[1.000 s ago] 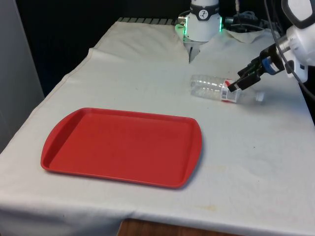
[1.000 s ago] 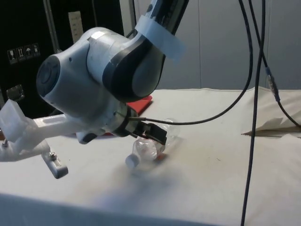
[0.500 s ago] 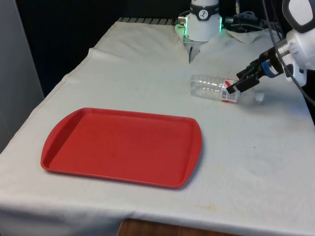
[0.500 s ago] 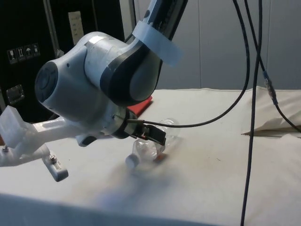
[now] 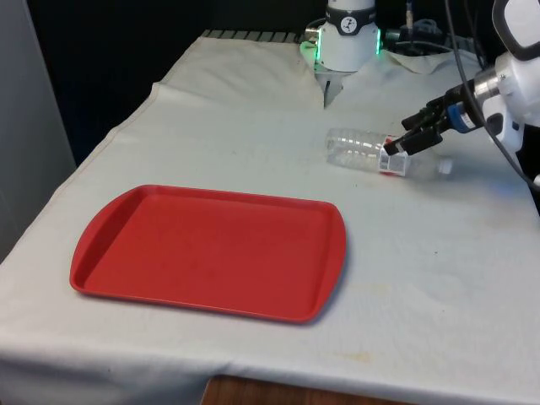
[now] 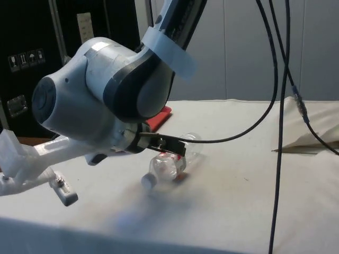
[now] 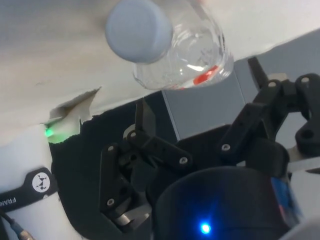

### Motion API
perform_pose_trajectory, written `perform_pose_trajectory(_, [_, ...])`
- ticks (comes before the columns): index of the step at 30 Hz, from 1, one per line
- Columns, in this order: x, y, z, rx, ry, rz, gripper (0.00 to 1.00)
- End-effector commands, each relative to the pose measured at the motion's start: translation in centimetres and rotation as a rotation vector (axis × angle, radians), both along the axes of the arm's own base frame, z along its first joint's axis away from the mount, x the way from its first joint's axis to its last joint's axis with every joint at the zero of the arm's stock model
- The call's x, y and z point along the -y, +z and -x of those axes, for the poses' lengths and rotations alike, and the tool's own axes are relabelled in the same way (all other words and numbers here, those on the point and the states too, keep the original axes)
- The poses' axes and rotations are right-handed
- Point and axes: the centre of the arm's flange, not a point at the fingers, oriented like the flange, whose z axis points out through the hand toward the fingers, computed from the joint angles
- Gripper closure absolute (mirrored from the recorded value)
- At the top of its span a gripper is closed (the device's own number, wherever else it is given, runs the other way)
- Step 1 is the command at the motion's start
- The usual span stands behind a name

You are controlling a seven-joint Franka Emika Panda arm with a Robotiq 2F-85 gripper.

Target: Place the bottle upright on the tray.

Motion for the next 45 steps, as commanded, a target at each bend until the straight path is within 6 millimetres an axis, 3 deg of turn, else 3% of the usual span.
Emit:
perform_pose_trajectory(1, [-0.1, -0.1, 0.0, -0.011, 0.001, 0.017, 0.0])
perform_pose_trajectory(11, [-0.4, 0.0, 0.1, -0.018, -0.002, 0.027, 0.0])
perform_pose_trajectory(45, [-0.5, -2.9, 0.7, -0.02, 0.015, 0.06, 0.0])
